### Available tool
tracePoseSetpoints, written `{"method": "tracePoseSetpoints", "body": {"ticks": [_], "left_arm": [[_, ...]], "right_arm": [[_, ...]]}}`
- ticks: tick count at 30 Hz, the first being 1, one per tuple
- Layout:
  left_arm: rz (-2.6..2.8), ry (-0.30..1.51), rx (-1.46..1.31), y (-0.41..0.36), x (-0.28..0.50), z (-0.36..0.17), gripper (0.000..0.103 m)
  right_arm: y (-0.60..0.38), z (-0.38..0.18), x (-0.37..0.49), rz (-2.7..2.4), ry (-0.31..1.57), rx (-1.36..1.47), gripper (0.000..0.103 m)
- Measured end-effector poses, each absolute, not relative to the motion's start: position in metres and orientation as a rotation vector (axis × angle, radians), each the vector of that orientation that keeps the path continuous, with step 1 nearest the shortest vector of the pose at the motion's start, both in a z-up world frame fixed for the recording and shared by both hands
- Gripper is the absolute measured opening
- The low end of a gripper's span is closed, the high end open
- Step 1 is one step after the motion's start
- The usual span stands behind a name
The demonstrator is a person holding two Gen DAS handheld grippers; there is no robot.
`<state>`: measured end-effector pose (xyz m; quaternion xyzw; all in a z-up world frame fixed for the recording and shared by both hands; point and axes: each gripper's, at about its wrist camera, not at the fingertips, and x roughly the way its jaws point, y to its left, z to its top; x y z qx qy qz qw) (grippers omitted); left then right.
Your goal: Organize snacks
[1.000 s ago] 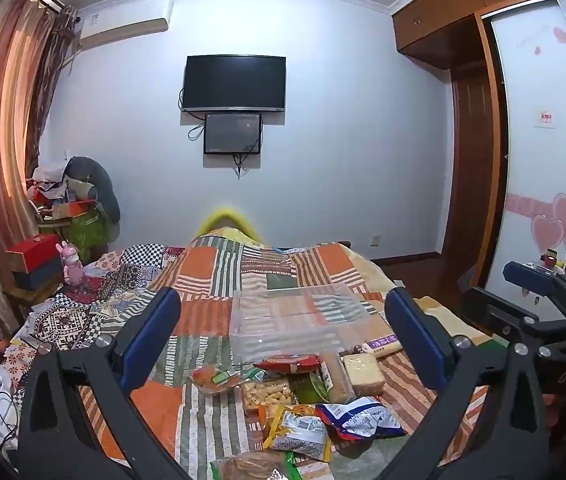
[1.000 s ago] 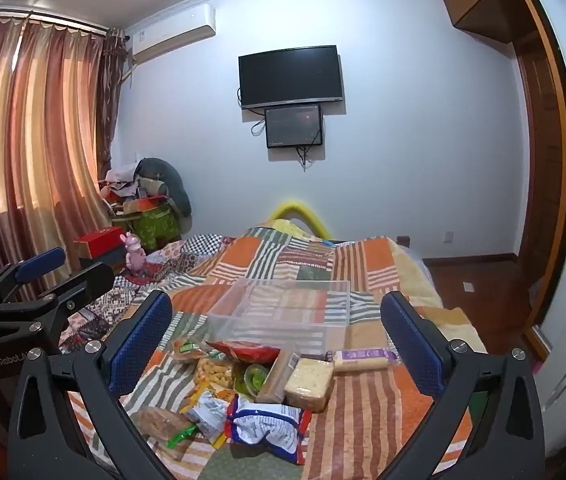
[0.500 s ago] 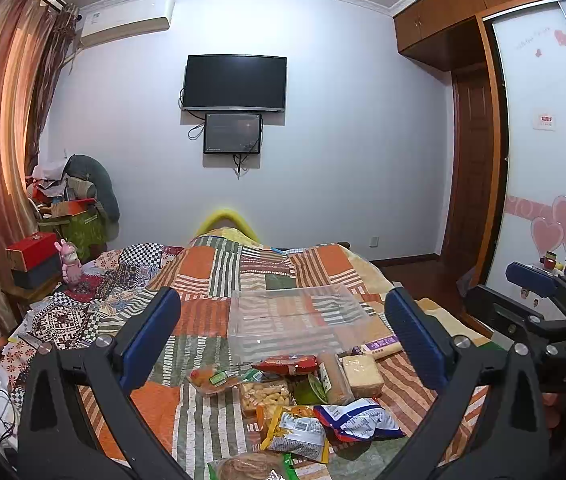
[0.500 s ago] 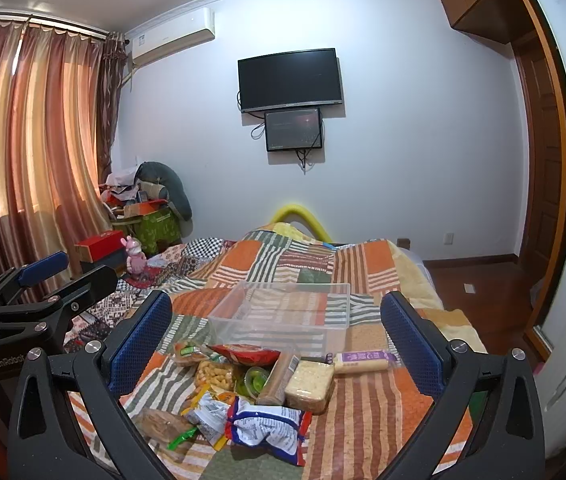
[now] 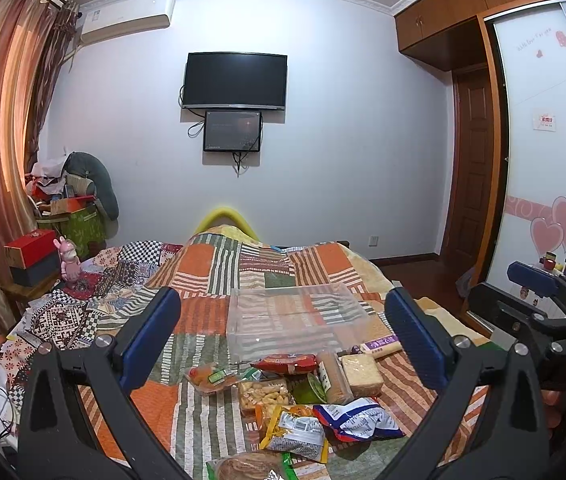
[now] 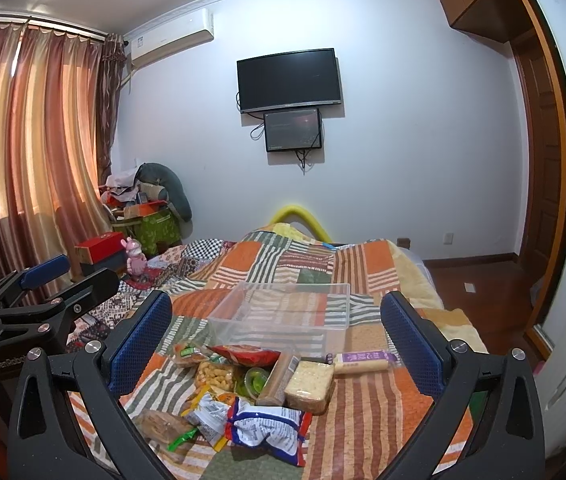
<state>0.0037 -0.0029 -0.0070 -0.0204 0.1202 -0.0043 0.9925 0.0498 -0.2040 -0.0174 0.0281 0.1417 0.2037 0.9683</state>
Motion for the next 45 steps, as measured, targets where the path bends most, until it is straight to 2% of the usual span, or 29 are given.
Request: {"method": "tracePoseSetpoints", "body": {"ticks": [45], "left_arm": [[-0.003,0.251,-0.062,0.0041,0.0091,-0.0107,0.103]], "right_arm": [[-0.2029,-0.0257,0.0537,0.405,0.298,0.063,0.103]]}}
